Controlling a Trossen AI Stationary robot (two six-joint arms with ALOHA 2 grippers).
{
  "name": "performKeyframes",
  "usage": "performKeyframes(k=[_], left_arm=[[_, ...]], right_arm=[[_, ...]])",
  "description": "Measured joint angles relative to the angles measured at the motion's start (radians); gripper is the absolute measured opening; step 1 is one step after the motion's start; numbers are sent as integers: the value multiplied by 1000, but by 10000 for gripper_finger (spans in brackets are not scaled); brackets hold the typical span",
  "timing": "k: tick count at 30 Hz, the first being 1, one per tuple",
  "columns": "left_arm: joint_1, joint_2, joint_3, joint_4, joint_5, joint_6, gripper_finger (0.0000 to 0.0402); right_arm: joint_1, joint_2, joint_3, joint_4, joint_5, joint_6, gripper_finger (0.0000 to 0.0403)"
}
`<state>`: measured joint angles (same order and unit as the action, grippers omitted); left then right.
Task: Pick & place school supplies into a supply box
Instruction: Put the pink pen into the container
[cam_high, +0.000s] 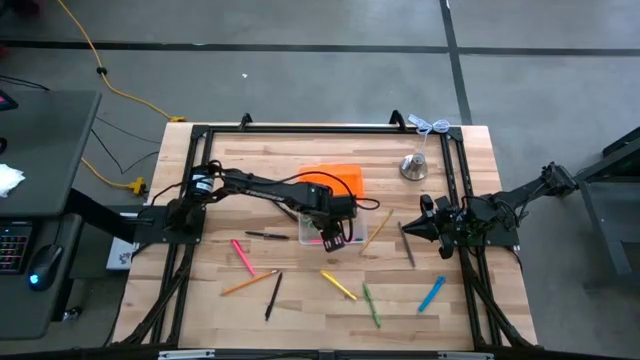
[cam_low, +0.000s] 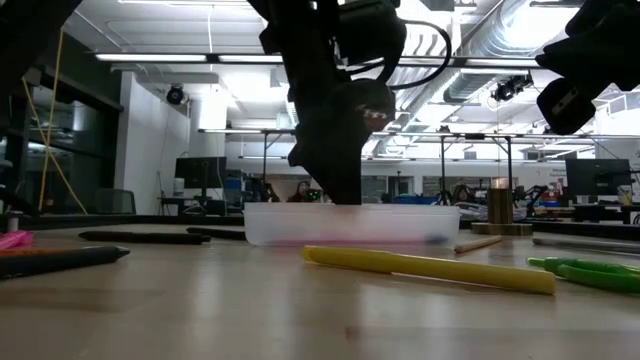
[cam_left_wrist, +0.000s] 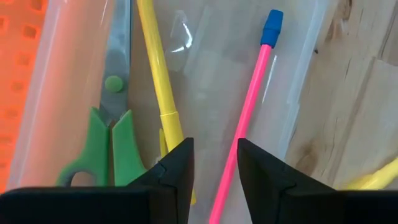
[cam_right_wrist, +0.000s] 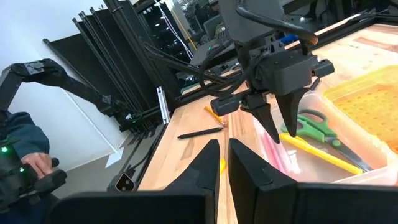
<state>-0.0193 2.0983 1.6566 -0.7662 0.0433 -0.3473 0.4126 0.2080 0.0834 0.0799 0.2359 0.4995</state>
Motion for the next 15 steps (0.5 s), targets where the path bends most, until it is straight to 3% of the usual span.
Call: performKeyframes(k=[8,15], left_arm=[[0,-1,107,-51,-9,30,152],[0,-1,213,-231,-103,53,152]], right_arm=[[0,0,0,0,0,0,12],[0,0,0,0,-3,-2,12]])
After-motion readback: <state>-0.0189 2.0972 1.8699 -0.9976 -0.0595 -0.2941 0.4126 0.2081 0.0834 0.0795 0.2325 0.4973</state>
